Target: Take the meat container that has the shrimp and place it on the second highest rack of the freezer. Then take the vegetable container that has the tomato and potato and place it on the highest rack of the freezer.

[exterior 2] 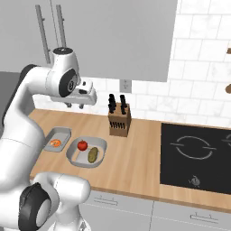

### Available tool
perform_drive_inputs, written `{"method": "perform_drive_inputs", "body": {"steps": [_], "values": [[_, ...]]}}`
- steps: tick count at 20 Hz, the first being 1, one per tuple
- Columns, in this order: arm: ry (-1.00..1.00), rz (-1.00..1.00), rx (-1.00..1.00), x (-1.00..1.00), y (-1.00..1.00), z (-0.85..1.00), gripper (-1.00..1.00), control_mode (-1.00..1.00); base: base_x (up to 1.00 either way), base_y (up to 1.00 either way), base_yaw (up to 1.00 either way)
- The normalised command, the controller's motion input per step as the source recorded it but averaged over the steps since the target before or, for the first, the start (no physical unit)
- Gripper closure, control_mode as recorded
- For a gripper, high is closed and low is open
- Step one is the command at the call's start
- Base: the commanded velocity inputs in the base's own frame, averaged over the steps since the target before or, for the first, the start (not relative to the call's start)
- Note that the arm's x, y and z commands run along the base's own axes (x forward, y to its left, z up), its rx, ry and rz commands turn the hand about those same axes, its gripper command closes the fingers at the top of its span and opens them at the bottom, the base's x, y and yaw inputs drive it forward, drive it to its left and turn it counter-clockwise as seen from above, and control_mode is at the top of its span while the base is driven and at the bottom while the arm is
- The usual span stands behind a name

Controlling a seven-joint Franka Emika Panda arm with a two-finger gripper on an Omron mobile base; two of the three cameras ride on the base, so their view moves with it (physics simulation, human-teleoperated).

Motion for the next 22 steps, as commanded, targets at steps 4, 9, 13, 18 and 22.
{"method": "perform_drive_inputs", "body": {"steps": [4,9,13,18,22], "values": [[0.06,0.0,0.0,-0.12,0.13,-0.05,-1.0,-1.0,0.0,0.0,0.0],[0.16,0.16,-0.08,-0.53,0.93,-0.11,-1.0,-1.0,0.0,0.0,0.0],[0.22,0.54,-0.06,-0.13,1.0,-0.14,-1.0,-1.0,0.0,0.0,0.0],[0.07,0.49,-0.01,0.0,0.76,-0.42,-1.0,-1.0,0.0,0.0,0.0],[0.0,0.27,-0.01,0.1,0.34,-0.54,-1.0,-1.0,0.0,0.0,0.0]]}}
